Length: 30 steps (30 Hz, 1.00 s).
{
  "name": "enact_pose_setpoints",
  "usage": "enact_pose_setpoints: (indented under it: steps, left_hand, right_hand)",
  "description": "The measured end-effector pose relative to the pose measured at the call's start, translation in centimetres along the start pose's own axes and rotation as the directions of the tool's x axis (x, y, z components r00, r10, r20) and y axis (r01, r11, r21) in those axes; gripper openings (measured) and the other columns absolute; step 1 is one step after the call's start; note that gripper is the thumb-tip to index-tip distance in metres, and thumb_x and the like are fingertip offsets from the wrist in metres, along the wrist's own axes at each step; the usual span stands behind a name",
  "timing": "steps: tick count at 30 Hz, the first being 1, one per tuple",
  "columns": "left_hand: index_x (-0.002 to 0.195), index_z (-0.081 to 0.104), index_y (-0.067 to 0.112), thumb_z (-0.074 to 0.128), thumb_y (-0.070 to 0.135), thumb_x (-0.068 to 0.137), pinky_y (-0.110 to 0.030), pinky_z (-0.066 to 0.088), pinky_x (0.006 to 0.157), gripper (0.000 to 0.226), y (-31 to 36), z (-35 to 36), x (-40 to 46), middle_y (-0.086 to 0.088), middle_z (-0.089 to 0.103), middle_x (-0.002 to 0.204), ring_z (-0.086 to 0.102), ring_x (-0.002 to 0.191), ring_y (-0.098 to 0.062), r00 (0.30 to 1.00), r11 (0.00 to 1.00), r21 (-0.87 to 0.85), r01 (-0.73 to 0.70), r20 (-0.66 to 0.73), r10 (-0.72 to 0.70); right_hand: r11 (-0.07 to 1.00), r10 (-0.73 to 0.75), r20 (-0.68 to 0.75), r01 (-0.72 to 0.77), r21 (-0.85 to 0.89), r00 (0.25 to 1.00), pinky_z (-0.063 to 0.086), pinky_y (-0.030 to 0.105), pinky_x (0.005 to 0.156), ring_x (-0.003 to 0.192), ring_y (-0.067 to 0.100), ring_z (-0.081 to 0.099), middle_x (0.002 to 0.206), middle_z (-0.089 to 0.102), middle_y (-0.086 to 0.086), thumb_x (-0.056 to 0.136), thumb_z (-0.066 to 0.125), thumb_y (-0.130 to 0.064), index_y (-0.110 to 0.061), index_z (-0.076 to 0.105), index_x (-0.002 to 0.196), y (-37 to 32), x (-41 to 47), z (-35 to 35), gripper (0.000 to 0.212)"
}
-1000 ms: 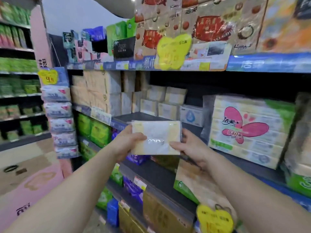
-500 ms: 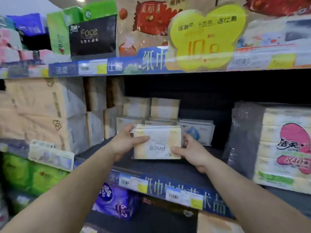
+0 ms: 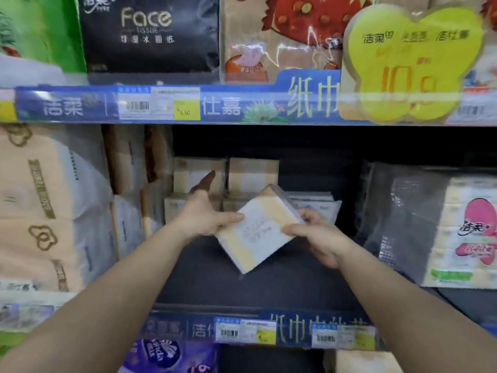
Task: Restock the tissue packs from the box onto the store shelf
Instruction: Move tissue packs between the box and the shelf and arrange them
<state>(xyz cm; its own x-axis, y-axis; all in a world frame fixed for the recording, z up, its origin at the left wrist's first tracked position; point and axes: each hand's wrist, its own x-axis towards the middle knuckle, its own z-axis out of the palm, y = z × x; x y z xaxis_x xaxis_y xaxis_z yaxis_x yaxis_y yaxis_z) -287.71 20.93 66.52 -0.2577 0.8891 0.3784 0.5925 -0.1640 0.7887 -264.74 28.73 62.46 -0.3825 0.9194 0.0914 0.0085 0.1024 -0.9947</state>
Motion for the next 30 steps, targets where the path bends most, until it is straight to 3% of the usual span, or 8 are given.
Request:
enact_pose_setpoints:
  steps: [3, 6, 9, 14, 19, 23, 26, 30]
  left_hand:
    - [0.152, 0.014, 0.028, 0.086, 0.045, 0.06, -0.026, 0.021, 0.116, 0.118, 2.2, -0.3, 1.3, -0.002, 0.017, 0.159, 0.014, 0.146, -0.018, 0.944, 0.854, 0.416, -0.311, 0.033, 0.327]
    - [0.15, 0.022, 0.025, 0.084, 0.052, 0.058, -0.035, 0.032, 0.114, 0.114, 2.0, -0.4, 2.1, 0.0, 0.03, 0.154, 0.028, 0.142, -0.02, 0.953, 0.817, 0.497, -0.292, 0.227, 0.203]
    - [0.117, 0.056, 0.019, 0.085, 0.039, 0.065, -0.037, 0.05, 0.095, 0.063, -1.0, -0.7, 1.7, 0.001, 0.067, 0.115, 0.063, 0.108, -0.02, 0.91, 0.937, 0.331, -0.114, 0.413, -0.035]
    - [0.114, 0.061, 0.022, 0.08, 0.022, 0.076, -0.019, 0.054, 0.082, 0.043, -6.7, -2.2, -0.2, 0.008, 0.072, 0.103, 0.068, 0.093, -0.002, 0.934, 0.984, -0.069, 0.167, 0.331, -0.135]
    - [0.115, 0.064, 0.019, 0.074, 0.013, 0.081, -0.033, 0.051, 0.097, 0.037, -9.8, -1.9, -1.4, 0.0, 0.071, 0.114, 0.067, 0.104, -0.012, 0.916, 0.918, -0.246, 0.31, 0.334, -0.22]
    - [0.119, 0.054, 0.014, 0.083, 0.014, 0.072, -0.031, 0.054, 0.085, 0.055, -10.2, -2.2, -1.3, -0.003, 0.067, 0.112, 0.066, 0.1, -0.016, 0.948, 0.908, -0.284, 0.309, 0.017, -0.318]
    - [0.125, 0.045, 0.01, 0.085, 0.012, 0.067, -0.038, 0.051, 0.093, 0.07, -11.3, -2.4, -1.2, -0.008, 0.056, 0.124, 0.058, 0.11, -0.026, 0.821, 0.919, -0.212, 0.333, -0.413, -0.394]
    - [0.119, 0.043, 0.013, 0.065, 0.004, 0.084, -0.027, 0.044, 0.083, 0.043, -11.4, -2.5, -1.2, -0.008, 0.054, 0.115, 0.053, 0.1, -0.021, 0.882, 0.925, -0.164, 0.344, -0.283, -0.378]
  right_hand:
    - [0.98, -0.201, -0.103, 0.199, -0.028, 0.974, 0.057, 0.038, 0.082, 0.095, 0.022, 0.067, 0.108, 0.066, 0.008, 0.076, 0.075, -0.001, -0.021, 0.05, 0.119, -3.5, 0.1, 1.9, 0.053]
    - [0.915, -0.311, 0.007, 0.301, -0.27, 0.95, 0.057, 0.043, 0.086, 0.098, 0.022, 0.066, 0.112, 0.063, 0.007, 0.07, 0.081, -0.012, -0.038, 0.045, 0.119, -4.5, 0.6, 5.0, 0.066]
    - [0.857, -0.317, 0.165, 0.356, -0.372, 0.934, 0.052, 0.035, 0.094, 0.105, 0.013, 0.063, 0.116, 0.064, 0.0, 0.064, 0.087, -0.023, -0.036, 0.04, 0.133, -4.4, 1.1, 6.9, 0.084]
    - [0.773, -0.002, 0.19, 0.122, -0.623, 0.982, 0.036, 0.024, 0.105, 0.125, 0.007, 0.042, 0.137, 0.044, -0.011, 0.059, 0.087, -0.045, -0.029, 0.024, 0.149, -1.8, 1.5, 3.2, 0.111]
    - [0.813, 0.152, 0.271, 0.035, -0.581, 0.95, 0.047, 0.009, 0.086, 0.098, -0.004, 0.058, 0.115, 0.062, -0.01, 0.066, 0.087, -0.026, -0.02, 0.051, 0.13, 2.9, 2.0, 5.6, 0.074]
    - [0.855, 0.108, 0.15, -0.015, -0.518, 0.983, 0.048, 0.016, 0.064, 0.073, 0.007, 0.06, 0.1, 0.067, -0.002, 0.076, 0.078, -0.013, -0.016, 0.055, 0.118, 3.4, 4.2, 8.5, 0.048]
    - [0.869, 0.114, 0.089, -0.056, -0.492, 0.99, 0.047, 0.023, 0.052, 0.058, 0.011, 0.056, 0.085, 0.065, 0.001, 0.079, 0.074, -0.009, -0.015, 0.056, 0.107, 3.5, 5.9, 11.1, 0.033]
    - [0.905, 0.099, 0.008, -0.086, -0.417, 0.995, 0.044, 0.025, 0.048, 0.054, 0.013, 0.054, 0.078, 0.066, 0.007, 0.081, 0.07, -0.008, -0.011, 0.062, 0.103, 4.3, 7.6, 14.7, 0.024]
